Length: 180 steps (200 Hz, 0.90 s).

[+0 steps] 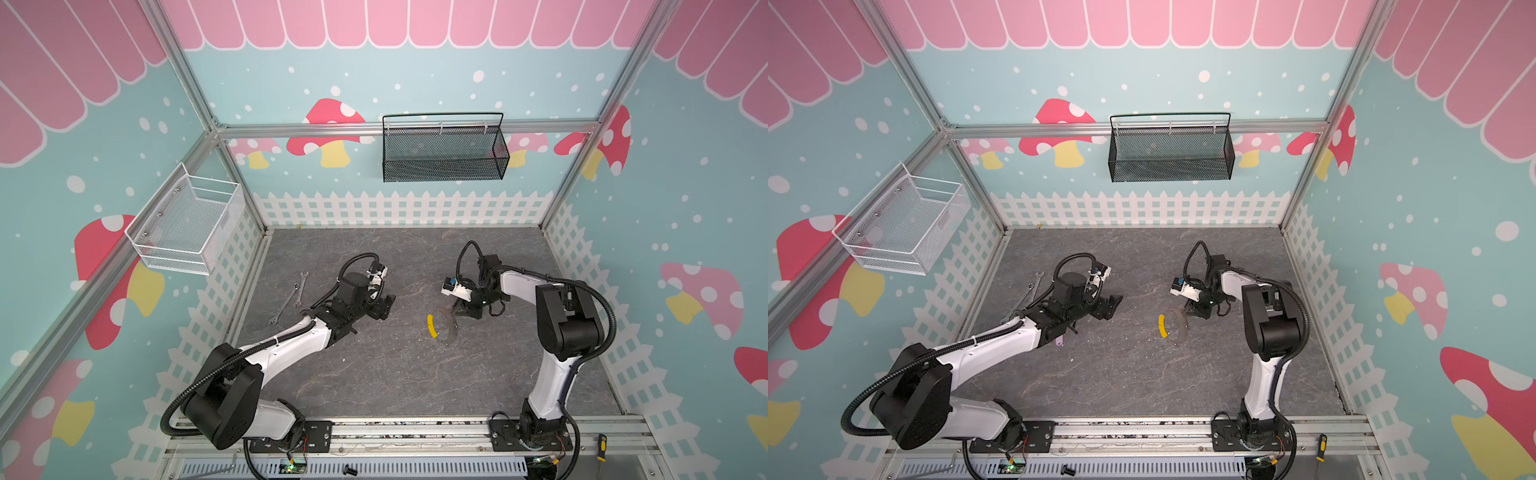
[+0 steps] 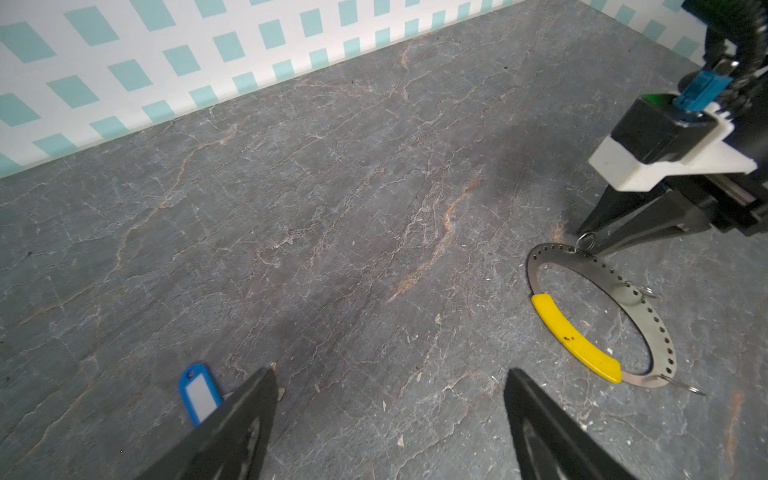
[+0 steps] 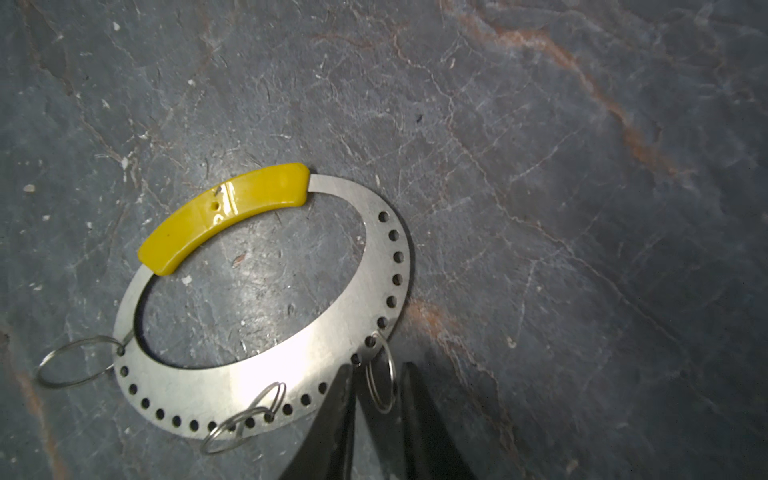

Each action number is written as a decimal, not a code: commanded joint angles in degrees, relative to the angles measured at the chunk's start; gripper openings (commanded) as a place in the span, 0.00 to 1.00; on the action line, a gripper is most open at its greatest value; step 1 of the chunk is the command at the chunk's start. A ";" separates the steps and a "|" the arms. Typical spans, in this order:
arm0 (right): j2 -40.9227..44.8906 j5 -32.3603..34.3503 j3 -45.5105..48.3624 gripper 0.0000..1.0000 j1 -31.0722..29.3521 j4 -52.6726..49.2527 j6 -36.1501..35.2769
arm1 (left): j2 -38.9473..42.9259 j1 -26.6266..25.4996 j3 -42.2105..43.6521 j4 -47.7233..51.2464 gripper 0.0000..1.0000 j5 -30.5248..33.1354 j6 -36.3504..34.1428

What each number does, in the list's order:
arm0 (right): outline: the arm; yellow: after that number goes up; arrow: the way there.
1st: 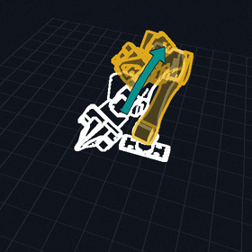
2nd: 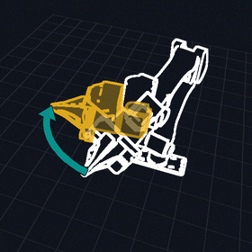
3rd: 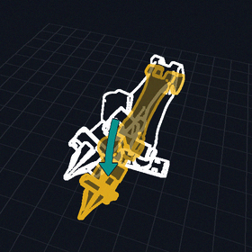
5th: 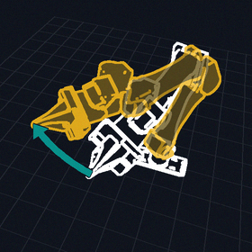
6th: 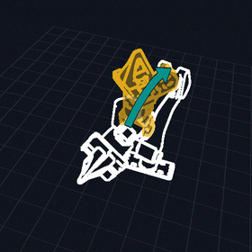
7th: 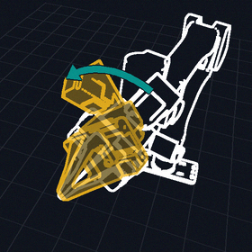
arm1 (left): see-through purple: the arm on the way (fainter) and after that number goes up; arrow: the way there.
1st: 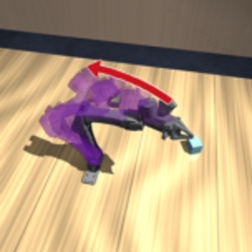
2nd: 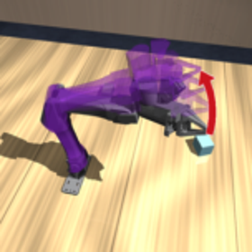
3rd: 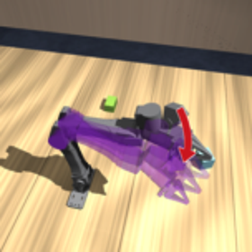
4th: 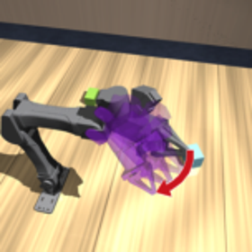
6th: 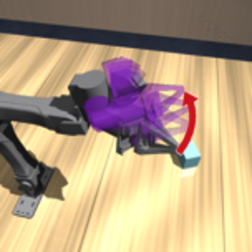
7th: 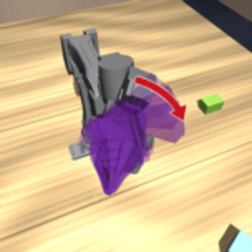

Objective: Put the keys on the keyring
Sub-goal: 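Grasp the keyring plate edge with the right gripper while the left gripper approaches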

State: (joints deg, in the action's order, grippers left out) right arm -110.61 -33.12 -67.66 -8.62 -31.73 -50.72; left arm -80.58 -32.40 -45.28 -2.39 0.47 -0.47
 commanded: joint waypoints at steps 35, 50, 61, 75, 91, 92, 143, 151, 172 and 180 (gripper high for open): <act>0.84 -3.05 -1.43 0.03 -0.38 -2.90 -2.52 | -0.22 -0.99 -1.74 0.28 0.85 0.82 -1.29; 3.60 -3.10 -1.02 0.01 -0.60 -3.16 -2.50 | 0.56 -1.25 -1.74 0.00 0.85 0.37 -1.70; 5.53 -3.81 -0.52 0.00 -0.92 -3.56 -2.72 | 1.61 -1.49 -1.25 -1.09 0.84 -0.71 -2.21; 7.90 -5.05 -0.05 0.00 -1.44 -4.16 -2.71 | 3.28 -1.94 0.30 -4.19 0.82 -2.09 -3.02; 11.44 -7.03 0.58 0.00 -2.22 -4.53 -2.34 | 5.69 -2.56 3.35 -9.47 0.76 -4.14 -4.58; 11.68 -7.21 0.59 0.00 -2.25 -4.55 -2.35 | 5.91 -2.57 3.53 -9.82 0.76 -4.41 -4.69; 20.91 -18.84 0.86 0.00 -3.58 -6.00 -0.87 | 13.08 -4.98 11.66 -22.02 0.32 -19.43 -18.64; 21.85 -20.62 0.73 0.00 -3.73 -6.49 -0.75 | 13.63 -5.28 10.52 -20.18 0.30 -20.37 -19.56; 23.88 -23.18 0.60 0.00 -4.44 -6.64 -0.19 | 13.74 -6.12 6.36 -15.01 0.27 -22.99 -21.44; 24.85 -23.24 0.52 0.00 -5.01 -6.44 -0.12 | 13.44 -6.54 4.89 -13.69 0.27 -23.76 -21.44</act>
State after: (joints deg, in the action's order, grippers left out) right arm -88.36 -49.82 -67.68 -12.25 -36.01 -50.46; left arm -67.68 -37.98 -35.66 -18.52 -17.12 -16.88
